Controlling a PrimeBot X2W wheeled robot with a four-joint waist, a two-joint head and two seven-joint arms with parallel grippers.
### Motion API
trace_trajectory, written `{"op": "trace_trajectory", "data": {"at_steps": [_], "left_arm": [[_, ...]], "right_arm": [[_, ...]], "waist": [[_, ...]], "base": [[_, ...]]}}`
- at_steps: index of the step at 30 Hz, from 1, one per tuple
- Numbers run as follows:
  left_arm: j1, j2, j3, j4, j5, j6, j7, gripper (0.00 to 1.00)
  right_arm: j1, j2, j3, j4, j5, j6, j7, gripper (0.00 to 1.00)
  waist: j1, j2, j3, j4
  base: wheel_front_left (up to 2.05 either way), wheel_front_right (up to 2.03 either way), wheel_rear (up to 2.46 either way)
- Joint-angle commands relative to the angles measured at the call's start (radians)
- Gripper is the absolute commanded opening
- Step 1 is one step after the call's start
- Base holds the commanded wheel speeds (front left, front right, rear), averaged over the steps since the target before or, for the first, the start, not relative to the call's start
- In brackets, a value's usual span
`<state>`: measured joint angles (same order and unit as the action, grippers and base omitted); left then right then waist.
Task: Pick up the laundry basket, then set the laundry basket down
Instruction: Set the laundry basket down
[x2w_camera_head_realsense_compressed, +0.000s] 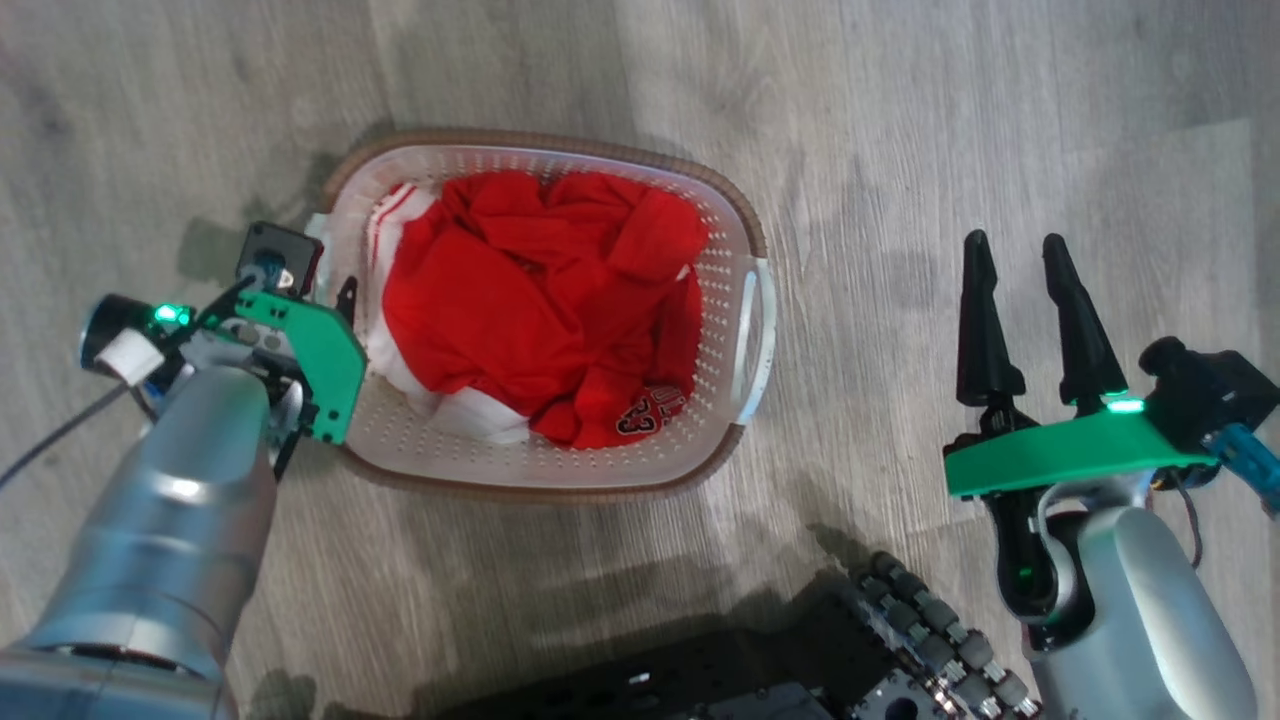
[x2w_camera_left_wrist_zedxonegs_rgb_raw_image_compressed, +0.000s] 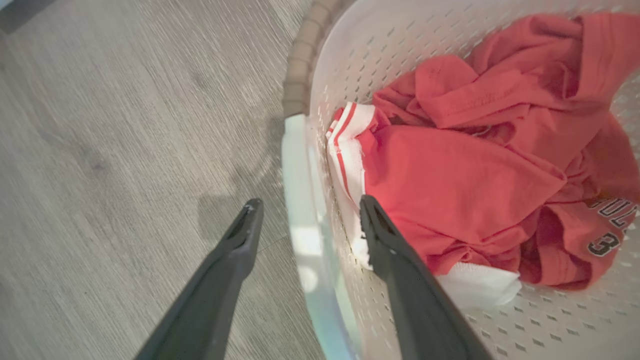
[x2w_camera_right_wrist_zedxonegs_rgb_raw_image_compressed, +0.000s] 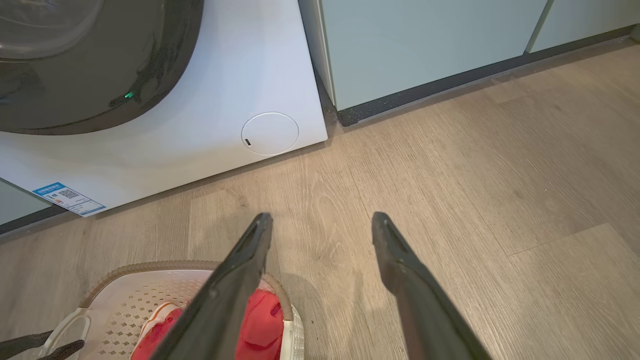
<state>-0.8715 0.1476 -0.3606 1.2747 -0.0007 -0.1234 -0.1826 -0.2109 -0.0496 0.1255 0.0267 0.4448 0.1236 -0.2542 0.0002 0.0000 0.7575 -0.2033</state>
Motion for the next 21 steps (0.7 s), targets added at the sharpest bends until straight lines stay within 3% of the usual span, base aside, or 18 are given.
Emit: {"op": "trace_trajectory", "data": {"at_steps": [1, 9, 21], "left_arm": [[-0.005, 0.039, 0.010, -0.004, 0.005, -0.001, 0.006, 1.00], [-0.051, 0.055, -0.034, 0.012, -0.025, -0.007, 0.127, 1.00], [-0.071, 0.054, -0.078, 0.015, -0.182, -0.007, 0.227, 1.00]], "right_arm": [[0.012, -0.001, 0.021, -0.031, 0.009, 0.007, -0.008, 1.00], [-0.007, -0.001, 0.044, -0.034, 0.018, 0.007, -0.008, 1.00], [-0.010, -0.001, 0.059, -0.039, 0.022, 0.007, -0.008, 1.00]], "waist": [[-0.0002, 0.0000, 0.009, -0.008], [-0.0002, 0.0000, 0.041, -0.032], [-0.0002, 0.0000, 0.070, -0.050]], "base": [[0.00, 0.00, 0.00], [0.00, 0.00, 0.00], [0.00, 0.00, 0.00]]}}
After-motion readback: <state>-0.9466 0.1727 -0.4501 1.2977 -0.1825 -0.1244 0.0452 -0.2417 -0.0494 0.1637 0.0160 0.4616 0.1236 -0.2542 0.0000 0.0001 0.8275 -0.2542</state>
